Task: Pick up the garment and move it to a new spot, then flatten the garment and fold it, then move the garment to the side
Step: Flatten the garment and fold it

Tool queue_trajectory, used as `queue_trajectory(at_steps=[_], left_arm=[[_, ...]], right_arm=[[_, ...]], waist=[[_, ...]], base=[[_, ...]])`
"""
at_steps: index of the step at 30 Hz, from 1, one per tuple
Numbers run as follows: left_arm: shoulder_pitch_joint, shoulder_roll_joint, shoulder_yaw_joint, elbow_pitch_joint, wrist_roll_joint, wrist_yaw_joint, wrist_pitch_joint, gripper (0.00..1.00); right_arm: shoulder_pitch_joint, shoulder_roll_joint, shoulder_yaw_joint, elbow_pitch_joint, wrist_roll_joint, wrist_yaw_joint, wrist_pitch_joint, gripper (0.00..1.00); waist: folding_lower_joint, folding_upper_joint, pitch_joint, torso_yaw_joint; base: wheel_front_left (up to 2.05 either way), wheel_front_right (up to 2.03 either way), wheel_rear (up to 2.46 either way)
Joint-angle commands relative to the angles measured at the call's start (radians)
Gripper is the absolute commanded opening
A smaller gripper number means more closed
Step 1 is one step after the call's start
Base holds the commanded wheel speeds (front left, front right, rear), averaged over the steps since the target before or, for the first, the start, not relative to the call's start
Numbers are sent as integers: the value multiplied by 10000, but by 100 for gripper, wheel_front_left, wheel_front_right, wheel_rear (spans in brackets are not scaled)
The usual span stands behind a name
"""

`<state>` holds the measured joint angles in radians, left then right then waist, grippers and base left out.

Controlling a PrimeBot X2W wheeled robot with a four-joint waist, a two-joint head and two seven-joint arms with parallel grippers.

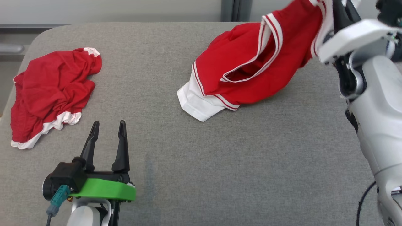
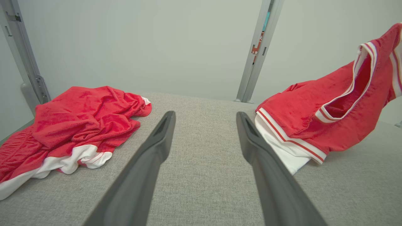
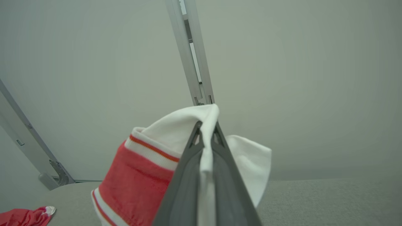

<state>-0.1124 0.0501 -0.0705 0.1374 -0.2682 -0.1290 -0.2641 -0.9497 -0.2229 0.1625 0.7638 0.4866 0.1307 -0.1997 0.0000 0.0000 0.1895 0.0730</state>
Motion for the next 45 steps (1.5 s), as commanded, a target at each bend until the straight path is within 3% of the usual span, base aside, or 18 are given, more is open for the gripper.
queue_trajectory(at_steps=[1,3,5,10,14,23,33,38,45], left_arm=[[50,10,-2,26,-53,-16,-5,100],[52,12,-4,52,-17,-16,-5,100],[58,11,-11,54,15,-16,-5,100],[148,12,-65,123,50,-16,-5,100],[209,12,-102,182,40,-16,-5,100],[370,12,-187,205,3,-17,-5,100],[77,21,-269,222,-63,-17,-5,100],[-65,18,-241,193,-93,-17,-5,100],[-302,15,-355,205,-99,-17,-5,100]], right_arm=[[449,-215,-254,195,-284,0,-118,0],[1090,-380,-788,625,-610,0,-182,0],[1550,-426,-1273,1024,-923,0,-239,100],[2367,-389,-2192,1831,-1814,0,-135,100],[2713,-145,-2489,1656,-2575,0,-44,100],[3995,1370,-582,-653,-2496,-3,2068,100],[5435,1656,1316,-3283,-3066,-4,3466,100],[5541,1660,1598,-3491,-3774,-4,3762,100],[4836,1711,1152,-2389,-4782,-4,3223,100]], waist=[[0,0,-7,-165],[0,0,-63,-251],[0,0,-123,-342],[0,0,-316,-484],[0,0,-483,-497],[0,0,-615,-347],[0,0,-293,65],[0,0,-67,213],[0,0,291,456]], base=[[0,0,0],[0,0,0],[0,0,0],[0,0,0],[0,0,0],[0,0,0],[0,0,0],[0,0,0],[0,0,0]])
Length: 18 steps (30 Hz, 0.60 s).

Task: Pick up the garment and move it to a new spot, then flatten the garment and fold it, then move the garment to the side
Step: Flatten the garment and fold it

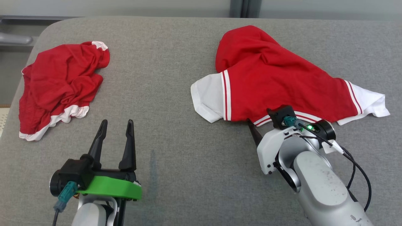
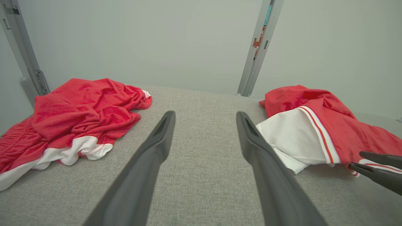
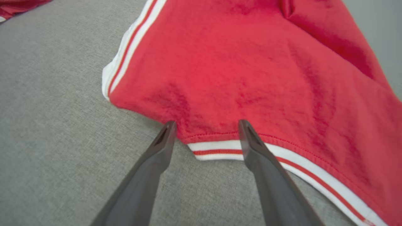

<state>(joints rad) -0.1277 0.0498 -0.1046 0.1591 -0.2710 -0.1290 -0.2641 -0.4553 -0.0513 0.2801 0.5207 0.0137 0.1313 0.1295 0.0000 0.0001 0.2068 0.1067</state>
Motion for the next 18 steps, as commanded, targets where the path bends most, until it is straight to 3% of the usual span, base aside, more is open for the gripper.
queue_trajectory(at_steps=[1,13,14,16,18], left_arm=[[-162,20,-13,12,-81,-17,-5,100],[-264,15,-35,114,-146,-17,-5,100],[-268,15,-42,120,-154,-17,-5,100],[-291,15,-65,134,-153,-17,-5,100],[-307,16,-42,135,-145,-17,-5,100]], right_arm=[[-208,-3,-31,187,-34,-10,-180,100],[-796,-10,-177,1752,63,-11,-323,100],[-810,-13,-220,1848,61,-11,-310,79],[-865,-17,-304,2027,45,-13,-364,0],[-922,-19,-412,2151,75,-13,-411,0]], waist=[[0,-1,145,151],[0,-1,323,480],[0,-1,327,487],[0,-1,338,500],[0,-1,339,490]], base=[[0,0,0],[0,0,0],[0,0,0],[0,0,0],[0,0,0]])
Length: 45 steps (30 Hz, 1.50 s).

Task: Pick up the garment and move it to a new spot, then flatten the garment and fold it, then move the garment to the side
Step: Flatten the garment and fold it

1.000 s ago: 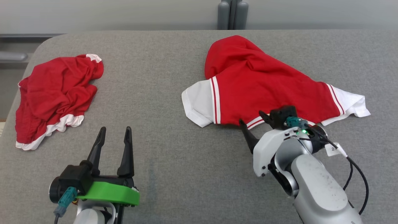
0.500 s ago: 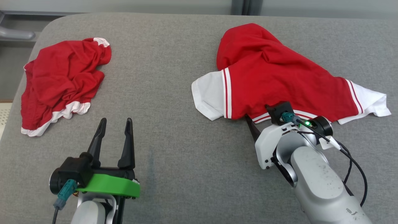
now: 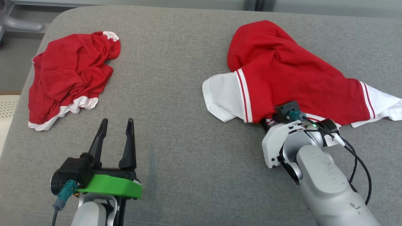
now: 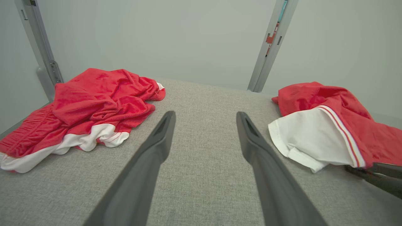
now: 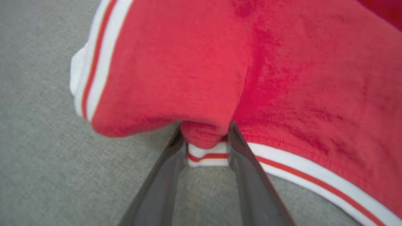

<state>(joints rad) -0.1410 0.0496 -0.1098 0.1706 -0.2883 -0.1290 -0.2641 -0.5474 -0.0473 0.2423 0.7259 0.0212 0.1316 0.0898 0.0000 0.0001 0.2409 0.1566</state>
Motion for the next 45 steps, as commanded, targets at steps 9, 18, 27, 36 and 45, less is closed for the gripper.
queue_trajectory(at_steps=[9,18,27,36,45], left_arm=[[157,17,226,18,70,-17,-5,100],[386,17,308,-8,139,-17,-5,100],[457,18,229,57,166,-17,-5,100],[589,42,202,105,192,-17,-5,100],[650,47,372,84,183,-17,-5,100]], right_arm=[[864,-57,-1666,-1114,-752,-17,-755,0],[2630,-459,-4235,-4108,-1926,-17,146,0],[3335,-1154,-5399,-5847,-2529,-17,1217,13],[3951,-916,-5335,-6779,-1013,-17,2237,100],[4614,-200,-5217,-8654,883,-14,1675,100]], waist=[[0,-1,-349,-377],[0,-1,-738,-1179],[0,-1,-938,-1437],[0,-1,-1131,-1325],[0,-1,-1281,-1436]], base=[[0,0,0],[0,0,0],[0,0,0],[0,0,0],[0,0,0]])
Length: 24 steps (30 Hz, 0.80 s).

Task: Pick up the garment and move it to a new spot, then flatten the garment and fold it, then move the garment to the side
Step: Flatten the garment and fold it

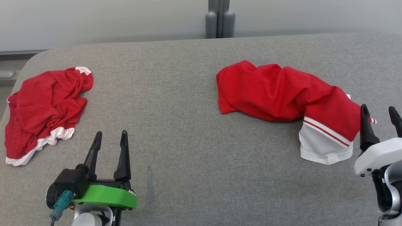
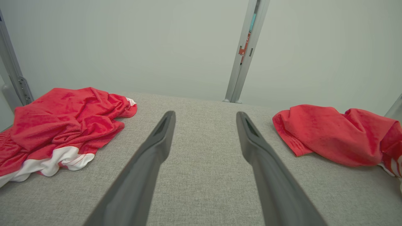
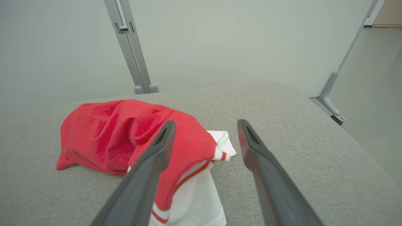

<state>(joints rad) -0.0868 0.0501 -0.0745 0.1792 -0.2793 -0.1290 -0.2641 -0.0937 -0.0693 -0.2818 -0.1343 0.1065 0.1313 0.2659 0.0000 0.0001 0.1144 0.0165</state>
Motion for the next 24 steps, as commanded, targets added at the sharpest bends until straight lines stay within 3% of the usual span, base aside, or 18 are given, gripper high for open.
queue_trajectory(at_steps=[1,9,14,24], left_arm=[[82,42,25,-9,107,-17,-5,100],[109,67,58,42,139,-17,-5,100],[301,67,86,117,142,-17,-5,100],[556,146,133,337,158,-17,-5,100]], right_arm=[[105,74,119,-122,201,-10,-256,100],[259,185,1160,411,1183,-10,-2233,100],[306,179,1875,1086,935,-10,-3529,100],[393,178,2401,2355,611,-10,-3725,100]], waist=[[0,-1,-17,-59],[0,-1,-265,-205],[0,-1,-623,-282],[0,-1,-1036,-455]], base=[[0,0,0],[0,0,0],[0,0,0],[0,0,0]])
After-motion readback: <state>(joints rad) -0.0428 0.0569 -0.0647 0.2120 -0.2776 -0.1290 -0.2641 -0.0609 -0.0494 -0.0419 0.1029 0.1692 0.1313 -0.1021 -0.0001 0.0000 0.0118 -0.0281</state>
